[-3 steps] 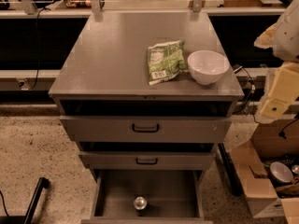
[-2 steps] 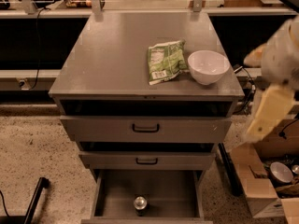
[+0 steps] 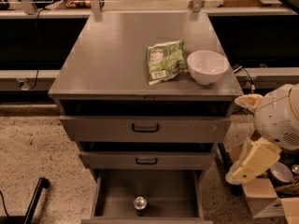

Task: Pick green can from bottom drawer and place on counter

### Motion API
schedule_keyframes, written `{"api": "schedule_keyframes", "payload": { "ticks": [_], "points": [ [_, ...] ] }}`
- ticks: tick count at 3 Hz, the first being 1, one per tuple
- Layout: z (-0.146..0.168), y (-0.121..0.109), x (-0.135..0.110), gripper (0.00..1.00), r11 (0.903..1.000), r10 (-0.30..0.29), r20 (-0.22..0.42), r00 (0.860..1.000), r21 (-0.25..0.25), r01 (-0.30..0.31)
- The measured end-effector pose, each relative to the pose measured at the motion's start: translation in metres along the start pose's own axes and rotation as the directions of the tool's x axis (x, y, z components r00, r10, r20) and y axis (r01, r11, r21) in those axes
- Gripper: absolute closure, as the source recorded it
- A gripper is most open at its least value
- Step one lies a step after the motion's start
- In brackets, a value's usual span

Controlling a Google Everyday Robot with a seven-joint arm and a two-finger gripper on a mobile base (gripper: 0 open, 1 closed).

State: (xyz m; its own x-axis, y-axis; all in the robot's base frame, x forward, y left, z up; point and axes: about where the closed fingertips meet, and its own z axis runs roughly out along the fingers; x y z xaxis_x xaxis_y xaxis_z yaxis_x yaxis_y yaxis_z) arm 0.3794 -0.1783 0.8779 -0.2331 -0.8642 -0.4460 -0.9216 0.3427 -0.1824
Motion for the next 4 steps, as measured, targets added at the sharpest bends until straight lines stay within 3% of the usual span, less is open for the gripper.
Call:
{"api": "schedule_keyframes", "payload": {
  "ticks": [1, 2, 3, 4],
  "points": [
    [0.000, 0.000, 0.000, 0.00, 1.0000, 0.005, 0.000, 1.000, 0.000, -0.005],
    [0.029, 0.004, -0.004, 0.00, 0.9969, -0.025, 0.072, 0.997, -0.073, 0.030],
    [0.096, 0.025, 0.005, 0.00, 0.9851, 0.016, 0.253, 0.967, -0.170, 0.028],
    [0.147, 0.032, 0.010, 0.00, 0.9892, 0.139, 0.521, 0.842, -0.113, -0.093]
  ]
}}
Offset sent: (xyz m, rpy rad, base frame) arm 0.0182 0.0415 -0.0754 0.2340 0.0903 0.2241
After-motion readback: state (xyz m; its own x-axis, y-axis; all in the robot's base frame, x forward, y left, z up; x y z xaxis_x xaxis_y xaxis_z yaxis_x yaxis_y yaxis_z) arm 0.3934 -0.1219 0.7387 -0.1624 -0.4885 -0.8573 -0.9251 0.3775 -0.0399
